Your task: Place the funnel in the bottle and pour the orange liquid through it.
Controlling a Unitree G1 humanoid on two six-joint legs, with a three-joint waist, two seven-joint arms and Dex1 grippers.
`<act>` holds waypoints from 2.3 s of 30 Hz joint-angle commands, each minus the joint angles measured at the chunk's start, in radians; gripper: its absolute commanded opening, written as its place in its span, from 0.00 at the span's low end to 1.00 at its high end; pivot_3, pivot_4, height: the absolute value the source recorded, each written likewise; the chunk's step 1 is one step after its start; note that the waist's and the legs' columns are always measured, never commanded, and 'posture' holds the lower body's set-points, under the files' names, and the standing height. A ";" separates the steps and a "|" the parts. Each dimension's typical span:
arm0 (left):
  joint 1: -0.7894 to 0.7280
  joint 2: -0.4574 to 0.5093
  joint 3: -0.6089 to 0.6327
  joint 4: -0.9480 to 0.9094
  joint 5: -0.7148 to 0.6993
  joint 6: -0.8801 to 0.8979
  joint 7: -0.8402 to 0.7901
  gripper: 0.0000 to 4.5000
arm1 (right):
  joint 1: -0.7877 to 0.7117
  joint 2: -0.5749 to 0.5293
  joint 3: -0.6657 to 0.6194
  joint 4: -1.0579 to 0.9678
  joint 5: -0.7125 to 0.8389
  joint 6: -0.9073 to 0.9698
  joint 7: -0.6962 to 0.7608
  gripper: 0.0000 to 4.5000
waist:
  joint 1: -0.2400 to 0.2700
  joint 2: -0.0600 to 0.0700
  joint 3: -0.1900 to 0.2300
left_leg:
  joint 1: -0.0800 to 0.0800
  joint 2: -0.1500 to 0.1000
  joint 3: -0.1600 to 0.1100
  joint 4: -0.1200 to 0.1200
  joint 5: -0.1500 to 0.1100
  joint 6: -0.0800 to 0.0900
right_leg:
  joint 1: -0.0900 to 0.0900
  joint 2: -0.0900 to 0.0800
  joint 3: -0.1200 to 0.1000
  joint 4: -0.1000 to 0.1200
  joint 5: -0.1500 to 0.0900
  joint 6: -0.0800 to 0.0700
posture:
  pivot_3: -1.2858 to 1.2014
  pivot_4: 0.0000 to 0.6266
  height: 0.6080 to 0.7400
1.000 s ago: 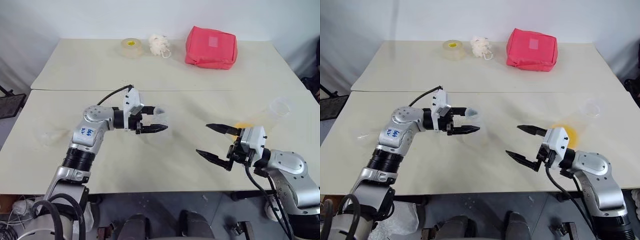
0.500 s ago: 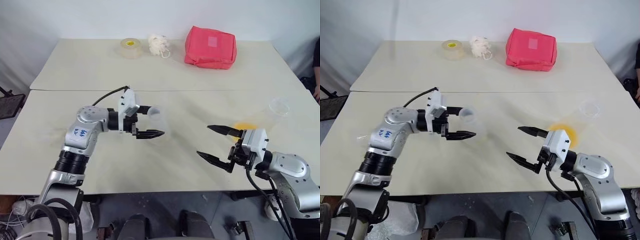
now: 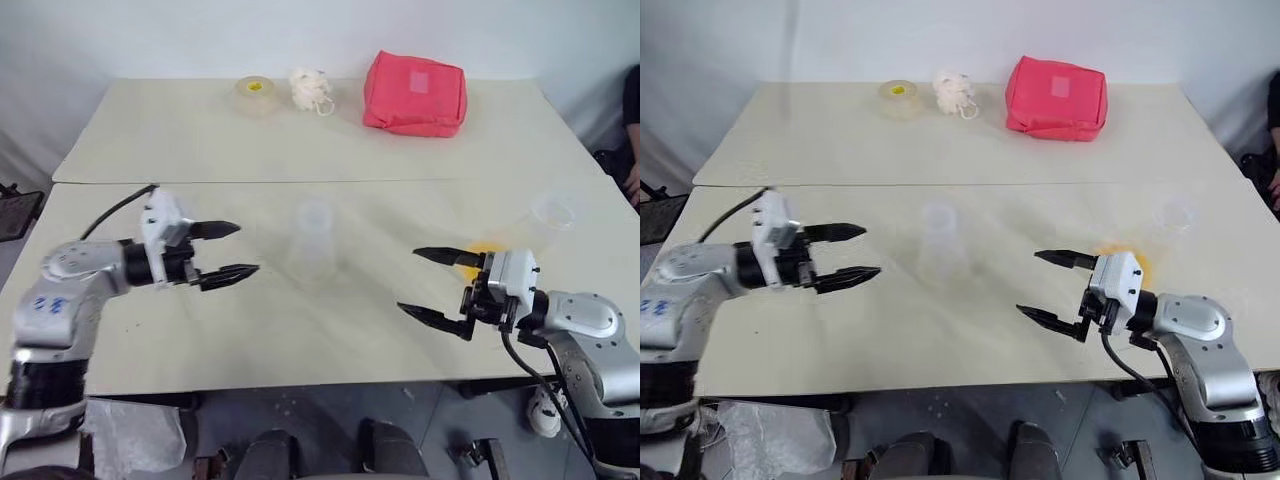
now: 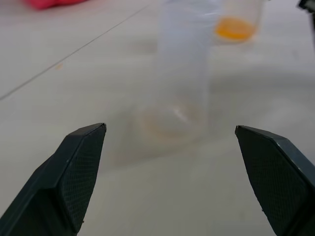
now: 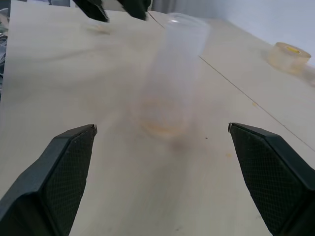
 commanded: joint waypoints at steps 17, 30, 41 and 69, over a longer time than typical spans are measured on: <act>0.548 -0.246 0.628 -0.051 -0.049 -0.261 0.254 0.99 | -0.110 0.058 0.069 0.004 0.122 0.062 0.142 1.00 | 0.014 0.002 0.001 | 0.000 0.000 -0.002 0.001 0.000 0.000 | 0.003 -0.001 0.000 -0.006 0.000 0.000 | 0.52 0.24 1.00; 0.423 -0.171 0.526 0.185 -0.025 -0.323 0.334 0.99 | -0.151 0.084 0.083 -0.015 0.132 0.077 0.136 1.00 | 0.017 0.001 0.001 | 0.000 -0.001 -0.001 0.001 -0.001 0.000 | 0.002 -0.001 0.000 -0.003 0.000 0.000 | 0.52 0.24 1.00; 0.210 -0.061 0.341 0.471 0.020 -0.385 0.242 0.90 | -0.143 0.058 0.061 -0.014 0.115 0.071 0.134 1.00 | 0.008 0.001 0.001 | 0.001 -0.002 0.001 0.000 -0.001 0.000 | 0.000 -0.001 0.000 0.001 0.000 0.000 | 0.52 0.24 1.00; -0.289 0.144 0.006 0.422 0.007 -0.421 -0.183 0.01 | -0.122 0.015 -0.024 -0.040 0.105 0.065 0.049 1.00 | -0.001 0.001 0.001 | 0.000 -0.004 0.001 0.001 -0.001 0.000 | 0.000 -0.001 -0.002 0.002 0.000 0.000 | 0.52 0.24 1.00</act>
